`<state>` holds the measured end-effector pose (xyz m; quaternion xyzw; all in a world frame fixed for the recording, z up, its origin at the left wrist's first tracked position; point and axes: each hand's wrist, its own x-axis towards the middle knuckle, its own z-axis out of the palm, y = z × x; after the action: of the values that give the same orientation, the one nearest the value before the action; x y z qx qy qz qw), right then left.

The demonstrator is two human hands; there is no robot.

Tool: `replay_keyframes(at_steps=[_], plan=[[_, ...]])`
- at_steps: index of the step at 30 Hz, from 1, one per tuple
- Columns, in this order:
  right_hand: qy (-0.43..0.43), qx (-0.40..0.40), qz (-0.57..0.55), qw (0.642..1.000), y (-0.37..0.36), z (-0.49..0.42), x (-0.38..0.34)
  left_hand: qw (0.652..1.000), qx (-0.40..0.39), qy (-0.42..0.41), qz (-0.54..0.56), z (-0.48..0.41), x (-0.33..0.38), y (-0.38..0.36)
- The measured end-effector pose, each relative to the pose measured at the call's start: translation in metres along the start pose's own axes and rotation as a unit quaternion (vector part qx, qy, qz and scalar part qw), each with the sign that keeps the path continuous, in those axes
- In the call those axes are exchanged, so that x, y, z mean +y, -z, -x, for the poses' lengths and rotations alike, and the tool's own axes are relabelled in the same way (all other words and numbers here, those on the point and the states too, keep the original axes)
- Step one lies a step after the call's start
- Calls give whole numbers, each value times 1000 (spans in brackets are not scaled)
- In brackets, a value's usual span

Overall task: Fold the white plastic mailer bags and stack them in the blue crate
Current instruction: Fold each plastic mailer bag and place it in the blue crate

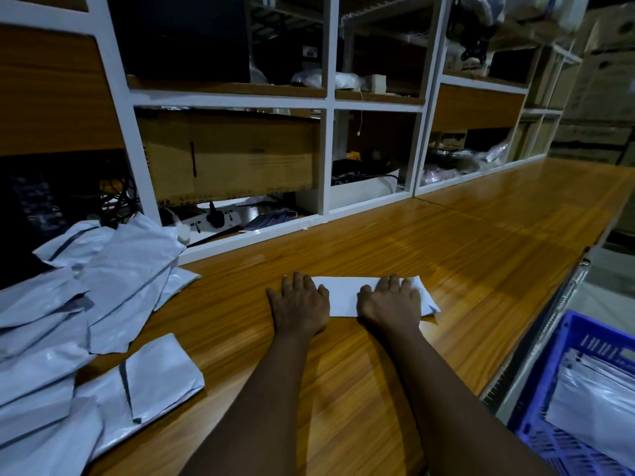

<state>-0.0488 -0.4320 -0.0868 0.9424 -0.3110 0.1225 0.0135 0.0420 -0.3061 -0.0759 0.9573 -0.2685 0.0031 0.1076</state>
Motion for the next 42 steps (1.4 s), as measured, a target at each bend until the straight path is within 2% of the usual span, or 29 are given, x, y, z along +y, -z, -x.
replay_keyframes(at_steps=[7,10,13,16,18,26,30,34,38,42], plan=[[-87,-57,26,994,-3,-7,57,1000,4,-8,-1,3,-6,4],[-71,-25,63,995,3,2,62,995,100,-9,-27,12,-3,5],[-12,34,60,998,10,6,45,983,167,-71,-41,21,14,8],[29,54,42,997,8,0,22,985,129,-107,-38,20,46,9],[28,30,28,999,2,-5,15,990,93,-104,-25,15,63,4],[55,-25,33,998,-1,-13,25,985,-6,-160,-57,-1,59,-1],[111,-38,72,990,3,-9,32,981,-13,-181,-74,-9,45,-9],[111,-66,62,990,7,-16,34,984,-18,-169,-54,-13,43,-10],[134,-43,94,986,7,-7,43,983,-28,-172,-59,-14,34,-8],[125,-59,89,986,8,-16,46,983,-21,-168,-73,-22,30,-7]])
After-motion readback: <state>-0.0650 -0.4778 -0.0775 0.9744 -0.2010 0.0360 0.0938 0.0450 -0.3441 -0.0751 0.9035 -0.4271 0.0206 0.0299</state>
